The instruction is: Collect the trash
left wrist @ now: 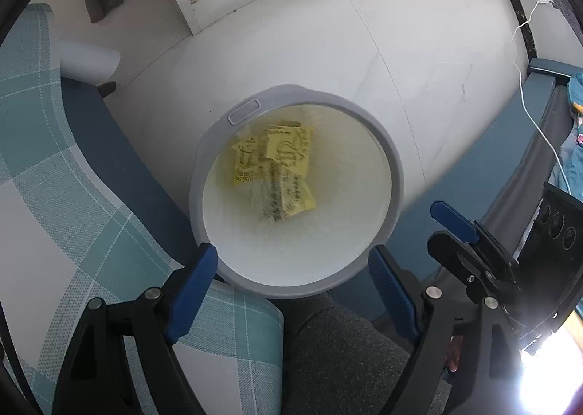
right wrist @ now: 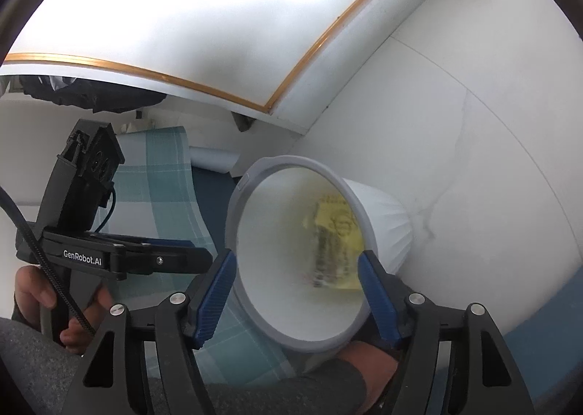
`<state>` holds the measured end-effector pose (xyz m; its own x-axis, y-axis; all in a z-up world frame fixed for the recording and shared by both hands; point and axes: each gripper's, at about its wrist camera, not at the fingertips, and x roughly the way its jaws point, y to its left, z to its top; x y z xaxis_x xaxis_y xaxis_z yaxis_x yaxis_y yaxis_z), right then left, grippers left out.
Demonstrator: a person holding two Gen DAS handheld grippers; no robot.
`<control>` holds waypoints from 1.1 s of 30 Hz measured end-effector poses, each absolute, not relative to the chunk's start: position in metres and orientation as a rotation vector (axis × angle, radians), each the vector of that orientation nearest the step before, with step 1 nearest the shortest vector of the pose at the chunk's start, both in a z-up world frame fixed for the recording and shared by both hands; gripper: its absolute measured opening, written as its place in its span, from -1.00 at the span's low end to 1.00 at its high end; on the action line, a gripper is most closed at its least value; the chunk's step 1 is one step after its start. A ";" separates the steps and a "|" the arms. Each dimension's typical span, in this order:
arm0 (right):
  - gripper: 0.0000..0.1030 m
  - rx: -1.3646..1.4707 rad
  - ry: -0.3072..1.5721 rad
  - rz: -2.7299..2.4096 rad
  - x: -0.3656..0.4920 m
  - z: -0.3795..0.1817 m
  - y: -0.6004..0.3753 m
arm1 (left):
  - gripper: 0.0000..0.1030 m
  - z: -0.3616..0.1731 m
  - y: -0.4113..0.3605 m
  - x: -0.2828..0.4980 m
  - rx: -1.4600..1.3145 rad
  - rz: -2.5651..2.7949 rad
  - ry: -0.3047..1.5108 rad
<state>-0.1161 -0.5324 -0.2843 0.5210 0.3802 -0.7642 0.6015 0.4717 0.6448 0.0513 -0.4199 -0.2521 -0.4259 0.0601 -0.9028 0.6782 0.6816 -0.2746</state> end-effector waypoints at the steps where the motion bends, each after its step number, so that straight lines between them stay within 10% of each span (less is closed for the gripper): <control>1: 0.37 1.119 1.070 -0.182 -0.117 -0.281 -0.534 | 0.60 -0.246 -0.419 0.053 0.570 -0.798 1.883; 33: 0.67 0.451 0.491 -0.071 -0.067 0.072 -0.427 | 0.60 0.084 -0.205 0.071 0.069 -0.519 0.749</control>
